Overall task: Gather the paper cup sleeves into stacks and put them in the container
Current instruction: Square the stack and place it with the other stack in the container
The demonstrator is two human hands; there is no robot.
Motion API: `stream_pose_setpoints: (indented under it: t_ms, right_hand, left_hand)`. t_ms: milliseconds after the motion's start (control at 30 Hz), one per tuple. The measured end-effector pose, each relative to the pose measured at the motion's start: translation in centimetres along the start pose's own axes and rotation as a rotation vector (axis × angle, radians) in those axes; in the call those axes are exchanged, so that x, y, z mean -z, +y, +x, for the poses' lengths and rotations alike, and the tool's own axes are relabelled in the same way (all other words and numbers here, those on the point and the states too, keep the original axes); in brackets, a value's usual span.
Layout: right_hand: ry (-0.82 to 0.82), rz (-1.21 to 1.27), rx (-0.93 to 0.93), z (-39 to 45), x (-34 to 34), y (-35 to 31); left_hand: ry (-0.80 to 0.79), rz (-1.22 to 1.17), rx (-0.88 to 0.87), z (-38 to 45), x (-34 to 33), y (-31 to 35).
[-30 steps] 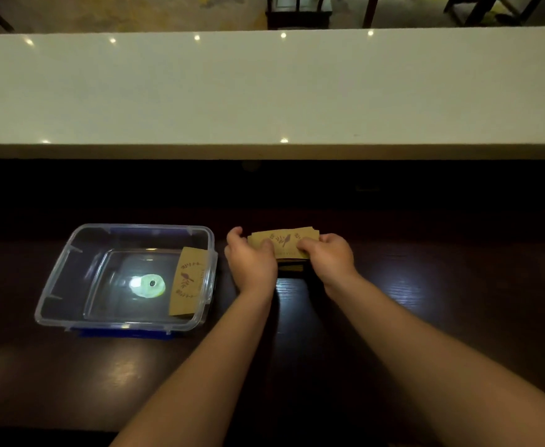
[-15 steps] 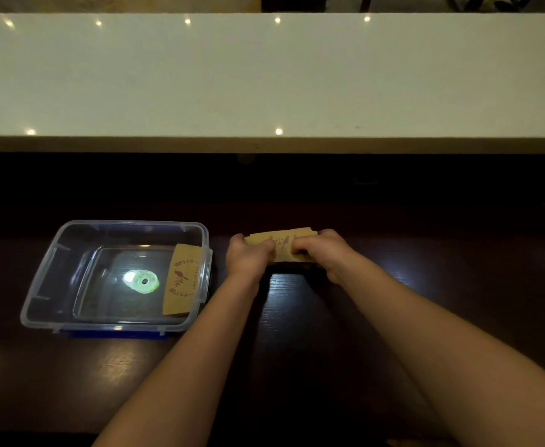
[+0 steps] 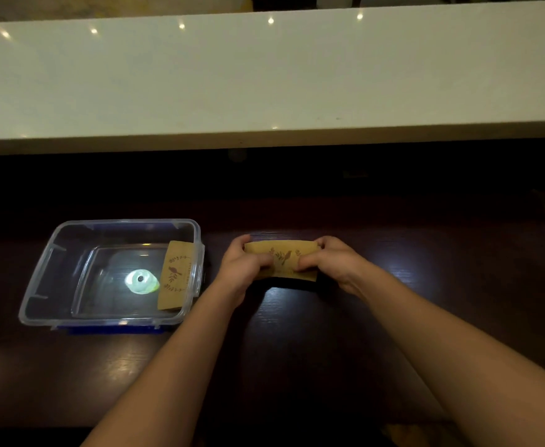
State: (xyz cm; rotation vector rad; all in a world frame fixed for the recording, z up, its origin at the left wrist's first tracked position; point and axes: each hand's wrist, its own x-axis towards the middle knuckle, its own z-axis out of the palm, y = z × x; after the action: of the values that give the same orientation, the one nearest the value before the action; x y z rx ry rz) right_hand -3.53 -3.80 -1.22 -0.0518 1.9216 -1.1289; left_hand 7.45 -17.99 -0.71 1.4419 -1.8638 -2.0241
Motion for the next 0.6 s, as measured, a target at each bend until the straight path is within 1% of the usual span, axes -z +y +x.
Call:
stream_pose_setpoints:
  t_ms: [100,200,333,400,500,600]
  right_hand:
    - [0.017,0.033,0.094,-1.1,0.4,1.4]
    - [0.038,0.025,0.275,-2.4,0.8,3.3]
    - [0.128,-0.175,0.490,-4.0,1.4,5.8]
    - [0.155,-0.259,0.572,-4.7,1.5,6.9]
    - [0.204,-0.335,0.646,-4.9,1.2,8.0]
    - [0.243,-0.378,0.624,-5.0,0.6,8.3]
  left_hand:
    - [-0.042,0.024,-0.064,-0.9,0.2,-1.4]
    - [-0.051,0.065,-0.133,-2.1,-0.1,-2.7]
    - [-0.018,0.146,-0.364,-4.1,-1.0,-4.8]
    - [-0.027,0.170,-0.437,-5.1,-1.4,-5.7]
    - [-0.015,0.225,-0.521,-5.8,-2.2,-6.6]
    - [0.045,0.318,-0.618,-6.2,-3.1,-7.1]
